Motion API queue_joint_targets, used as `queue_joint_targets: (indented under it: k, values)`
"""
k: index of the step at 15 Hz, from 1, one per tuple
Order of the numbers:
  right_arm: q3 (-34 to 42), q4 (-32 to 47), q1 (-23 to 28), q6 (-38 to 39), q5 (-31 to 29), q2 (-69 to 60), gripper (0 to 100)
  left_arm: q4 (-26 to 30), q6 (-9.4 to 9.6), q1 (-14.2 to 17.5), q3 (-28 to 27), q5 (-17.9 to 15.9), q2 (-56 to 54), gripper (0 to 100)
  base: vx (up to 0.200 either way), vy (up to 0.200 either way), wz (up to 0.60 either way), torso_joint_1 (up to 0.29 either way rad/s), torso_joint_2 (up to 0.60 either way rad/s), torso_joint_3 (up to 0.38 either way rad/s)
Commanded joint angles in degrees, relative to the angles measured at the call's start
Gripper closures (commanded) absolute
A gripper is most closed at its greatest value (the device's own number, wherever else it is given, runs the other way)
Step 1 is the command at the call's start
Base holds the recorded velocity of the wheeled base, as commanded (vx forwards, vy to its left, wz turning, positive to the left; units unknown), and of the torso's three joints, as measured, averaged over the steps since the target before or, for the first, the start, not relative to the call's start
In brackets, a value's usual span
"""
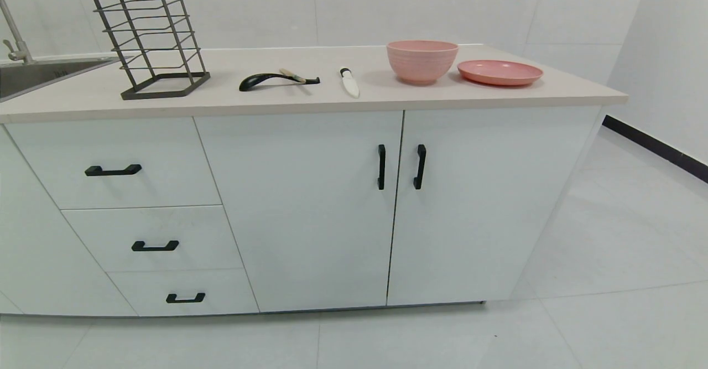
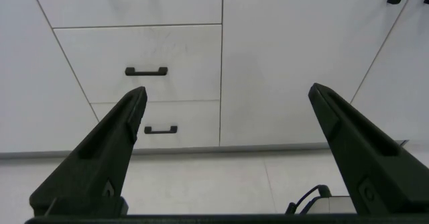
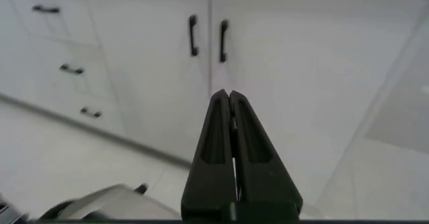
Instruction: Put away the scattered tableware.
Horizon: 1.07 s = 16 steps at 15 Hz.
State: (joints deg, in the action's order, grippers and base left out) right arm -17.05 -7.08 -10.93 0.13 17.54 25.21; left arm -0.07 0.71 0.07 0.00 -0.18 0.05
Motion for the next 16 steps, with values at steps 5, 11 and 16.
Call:
queue_joint_targets:
  k: [5, 11, 16]
  values:
    - [-0.08, -10.76, -7.52, -0.31, 0.56, 24.71, 100, -0.01, 0.0, 0.01, 0.0, 0.01, 0.04, 0, 0.0, 0.0, 0.0, 0.0, 0.0, 0.0]
    - [-2.28, -33.43, -7.7, -5.41, 2.85, 52.92, 0, -0.01, -0.09, 0.01, 0.0, 0.01, 0.04, 0, 0.0, 0.0, 0.0, 0.0, 0.0, 0.0]
    - [-1.93, -44.68, -6.29, -5.32, 3.11, 62.68, 0, -0.01, -0.09, 0.01, 0.0, 0.01, 0.04, 0, 0.0, 0.0, 0.0, 0.0, 0.0, 0.0]
